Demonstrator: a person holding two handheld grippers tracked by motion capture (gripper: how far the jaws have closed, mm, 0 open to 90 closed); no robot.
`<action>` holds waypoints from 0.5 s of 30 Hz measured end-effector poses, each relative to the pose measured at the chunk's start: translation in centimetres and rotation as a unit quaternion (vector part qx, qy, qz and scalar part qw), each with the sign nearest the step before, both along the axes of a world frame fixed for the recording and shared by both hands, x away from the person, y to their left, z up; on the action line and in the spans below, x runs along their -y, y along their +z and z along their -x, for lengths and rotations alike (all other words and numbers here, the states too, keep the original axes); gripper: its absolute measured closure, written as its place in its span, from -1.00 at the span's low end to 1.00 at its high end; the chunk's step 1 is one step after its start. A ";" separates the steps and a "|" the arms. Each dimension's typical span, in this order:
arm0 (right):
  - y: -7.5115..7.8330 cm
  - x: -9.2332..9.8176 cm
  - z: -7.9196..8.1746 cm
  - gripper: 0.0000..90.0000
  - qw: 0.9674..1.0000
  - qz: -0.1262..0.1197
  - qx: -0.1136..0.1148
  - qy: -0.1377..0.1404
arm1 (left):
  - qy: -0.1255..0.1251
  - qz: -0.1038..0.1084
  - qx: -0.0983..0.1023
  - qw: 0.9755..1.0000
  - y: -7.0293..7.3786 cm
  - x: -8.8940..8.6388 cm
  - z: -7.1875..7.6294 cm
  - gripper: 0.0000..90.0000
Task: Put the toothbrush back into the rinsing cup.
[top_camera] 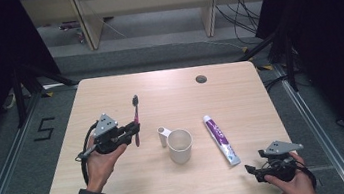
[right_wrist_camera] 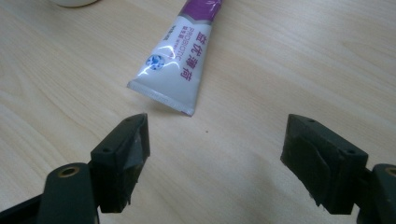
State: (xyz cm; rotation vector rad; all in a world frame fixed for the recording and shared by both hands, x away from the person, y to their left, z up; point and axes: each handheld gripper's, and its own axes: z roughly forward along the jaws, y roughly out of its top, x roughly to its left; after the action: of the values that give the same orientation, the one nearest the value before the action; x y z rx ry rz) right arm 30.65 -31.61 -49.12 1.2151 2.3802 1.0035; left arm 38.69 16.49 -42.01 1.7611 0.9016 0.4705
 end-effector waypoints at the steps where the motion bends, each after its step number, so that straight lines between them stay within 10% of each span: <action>1: 0.0 0.0 0.0 -0.47 1.000 0.000 0.000 0.000 | 0.001 -0.001 0.005 1.000 0.0 0.0 0.0 0.76; 15: 0.1 -0.1 0.1 -0.47 1.000 -0.004 -0.008 -0.004 | -0.011 0.023 0.033 0.999 1.0 1.8 -0.2 0.76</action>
State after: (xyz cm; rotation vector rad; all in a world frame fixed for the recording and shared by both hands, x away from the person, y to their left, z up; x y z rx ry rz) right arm 30.59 -31.54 -49.03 1.2392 2.3825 1.0054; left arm 38.92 14.72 -40.97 1.7020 0.8393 0.4863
